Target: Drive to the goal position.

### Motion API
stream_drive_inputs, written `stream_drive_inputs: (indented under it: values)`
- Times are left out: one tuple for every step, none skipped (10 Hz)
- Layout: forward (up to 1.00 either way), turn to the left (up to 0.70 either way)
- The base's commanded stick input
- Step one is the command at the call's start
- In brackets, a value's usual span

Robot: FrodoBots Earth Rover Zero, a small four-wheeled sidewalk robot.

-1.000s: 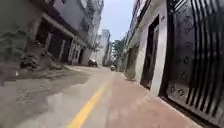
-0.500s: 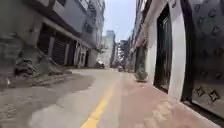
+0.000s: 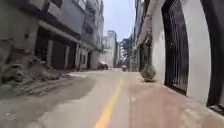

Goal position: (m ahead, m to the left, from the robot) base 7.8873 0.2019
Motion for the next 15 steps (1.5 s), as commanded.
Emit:
stream_drive_inputs:
  values:
    - [1.0, -0.4]
    - [1.0, 0.0]
    - [1.0, 0.0]
    - [1.0, 0.0]
    - [1.0, 0.0]
    - [1.0, 0.0]
    - [1.0, 0.0]
    - [1.0, 0.0]
    - [1.0, 0.0]
    - [1.0, 0.0]
    - [1.0, 0.0]
    - [1.0, 0.0]
    - [1.0, 0.0]
    - [1.0, 0.0]
    - [1.0, 0.0]
